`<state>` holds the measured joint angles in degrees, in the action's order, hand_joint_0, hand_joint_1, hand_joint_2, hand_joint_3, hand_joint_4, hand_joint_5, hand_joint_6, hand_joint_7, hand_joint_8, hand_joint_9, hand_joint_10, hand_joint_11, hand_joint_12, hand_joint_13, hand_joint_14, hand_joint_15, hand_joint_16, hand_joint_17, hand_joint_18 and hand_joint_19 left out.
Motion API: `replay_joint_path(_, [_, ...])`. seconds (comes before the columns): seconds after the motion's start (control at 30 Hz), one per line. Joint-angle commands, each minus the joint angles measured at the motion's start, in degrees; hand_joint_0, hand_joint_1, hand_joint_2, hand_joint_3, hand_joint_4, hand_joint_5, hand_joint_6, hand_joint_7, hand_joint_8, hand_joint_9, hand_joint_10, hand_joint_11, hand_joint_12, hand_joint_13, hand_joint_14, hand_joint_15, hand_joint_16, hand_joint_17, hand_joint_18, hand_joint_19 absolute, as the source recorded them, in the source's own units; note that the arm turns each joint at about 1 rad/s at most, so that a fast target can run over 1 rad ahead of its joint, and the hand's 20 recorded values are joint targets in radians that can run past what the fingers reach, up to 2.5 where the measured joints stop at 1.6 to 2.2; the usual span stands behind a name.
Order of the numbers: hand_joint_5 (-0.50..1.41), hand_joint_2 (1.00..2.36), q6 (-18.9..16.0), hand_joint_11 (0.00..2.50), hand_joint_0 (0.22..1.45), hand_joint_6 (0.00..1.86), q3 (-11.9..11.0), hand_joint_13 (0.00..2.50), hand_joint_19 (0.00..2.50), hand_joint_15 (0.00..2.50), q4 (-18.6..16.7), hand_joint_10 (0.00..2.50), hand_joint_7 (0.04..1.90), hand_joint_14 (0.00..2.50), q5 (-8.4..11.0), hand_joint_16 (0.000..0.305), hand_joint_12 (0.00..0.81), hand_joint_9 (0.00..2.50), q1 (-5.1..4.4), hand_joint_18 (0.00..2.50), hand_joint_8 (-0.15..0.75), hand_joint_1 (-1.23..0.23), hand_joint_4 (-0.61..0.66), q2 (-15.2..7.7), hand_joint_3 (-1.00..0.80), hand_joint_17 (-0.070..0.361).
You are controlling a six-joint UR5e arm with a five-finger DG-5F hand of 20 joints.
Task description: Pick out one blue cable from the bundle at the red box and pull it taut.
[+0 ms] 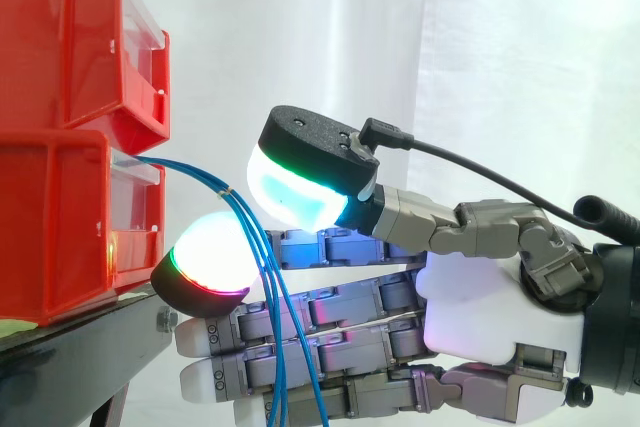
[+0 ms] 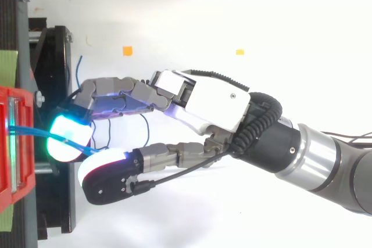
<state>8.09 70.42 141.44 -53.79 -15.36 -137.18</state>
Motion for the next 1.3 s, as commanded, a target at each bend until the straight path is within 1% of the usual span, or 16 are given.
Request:
replay_joint_path(0.0, [-0.14, 1.01, 0.08, 0.25, 0.63, 0.55, -0.02, 0.62, 0.29, 0.14, -0.02, 0.01, 1.06, 0.00, 0.00, 0.026, 0.268, 0.67, -0.02, 0.35, 0.262, -0.64, 0.28, -0.02, -0.42, 0.059])
replay_joint_path(0.13, [-0.15, 1.00, 0.08, 0.25, 0.63, 0.59, -0.02, 0.62, 0.30, 0.14, -0.02, 0.01, 1.02, 0.00, 0.00, 0.026, 0.268, 0.67, -0.02, 0.35, 0.262, -0.63, 0.26, -0.02, -0.43, 0.059])
replay_joint_path(0.3, [-0.15, 1.01, 0.08, 0.26, 0.62, 0.64, -0.29, 0.62, 0.30, 0.14, 0.24, 0.01, 0.95, 0.00, 0.00, 0.026, 0.266, 0.68, 0.33, 0.35, 0.265, -0.62, 0.26, -0.02, -0.43, 0.059])
replay_joint_path(0.37, [-0.16, 1.01, -0.01, 0.26, 0.62, 0.66, -0.37, 0.62, 0.30, 0.15, 0.33, 0.01, 0.93, 0.00, -0.18, 0.026, 0.267, 0.68, 0.33, 0.35, 0.265, -0.62, 0.25, -0.02, -0.42, 0.059])
replay_joint_path(0.4, [-0.16, 1.01, 0.08, 0.26, 0.62, 0.68, -0.46, 0.62, 0.30, 0.15, 0.42, 0.01, 0.90, 0.01, -0.35, 0.026, 0.266, 0.68, 0.41, 0.35, 0.265, -0.62, 0.25, -0.02, -0.42, 0.059])
replay_joint_path(0.43, [-0.18, 1.01, 0.08, 0.28, 0.62, 0.75, -0.46, 0.62, 0.30, 0.15, 0.42, 0.01, 0.81, 0.00, -0.35, 0.026, 0.266, 0.68, 0.41, 0.35, 0.264, -0.62, 0.25, -0.02, -0.40, 0.059])
replay_joint_path(0.47, [-0.18, 1.01, 0.08, 0.28, 0.62, 0.75, -0.55, 0.62, 0.30, 0.15, 0.42, 0.01, 0.81, 0.00, -0.44, 0.026, 0.266, 0.68, 0.33, 0.35, 0.264, -0.62, 0.25, -0.02, -0.40, 0.059])
replay_joint_path(0.5, [-0.18, 1.01, 0.08, 0.31, 0.63, 0.76, -0.64, 0.62, 0.30, 0.15, 0.51, 0.01, 0.83, 0.01, -0.53, 0.026, 0.268, 0.68, 0.41, 0.35, 0.268, -0.63, 0.21, -0.02, -0.38, 0.059])
replay_joint_path(0.6, [-0.20, 1.01, 0.08, 0.33, 0.63, 0.83, -1.25, 0.63, 0.30, 0.16, 1.03, 0.01, 0.77, 0.00, -0.53, 0.026, 0.270, 0.67, 0.33, 0.36, 0.271, -0.65, 0.23, -0.02, -0.33, 0.058])
replay_joint_path(0.73, [-0.21, 1.01, -0.09, 0.34, 0.62, 0.85, -1.87, 0.64, 0.30, 0.16, 2.53, 0.01, 0.75, 0.00, -0.53, 0.026, 0.267, 0.68, 0.41, 0.36, 0.274, -0.66, 0.24, -0.02, -0.36, 0.058])
replay_joint_path(1.0, [-0.21, 1.00, 0.08, 0.35, 0.58, 0.85, -1.87, 0.65, 0.29, 0.16, 2.62, 0.01, 0.74, 0.00, -0.61, 0.026, 0.272, 0.69, 0.41, 0.37, 0.281, -0.67, 0.25, -0.02, -0.47, 0.059])
replay_joint_path(1.1, [-0.20, 1.00, 0.08, 0.35, 0.57, 0.85, -1.87, 0.65, 0.30, 0.17, 2.62, 0.01, 0.75, 0.00, -0.61, 0.026, 0.272, 0.71, 0.41, 0.38, 0.285, -0.69, 0.25, -0.02, -0.49, 0.059])
replay_joint_path(1.2, [-0.20, 1.00, 0.08, 0.36, 0.57, 0.86, -1.87, 0.68, 0.28, 0.17, 2.62, 0.01, 0.75, 0.01, -0.61, 0.027, 0.274, 0.73, 0.50, 0.42, 0.285, -0.72, 0.26, -0.02, -0.50, 0.060])
replay_joint_path(1.27, [-0.19, 1.00, 0.08, 0.38, 0.59, 0.87, -1.87, 0.70, 0.28, 0.18, 2.62, 0.01, 0.77, 0.01, -0.61, 0.026, 0.270, 0.76, 0.50, 0.44, 0.285, -0.75, 0.25, -0.02, -0.47, 0.058])
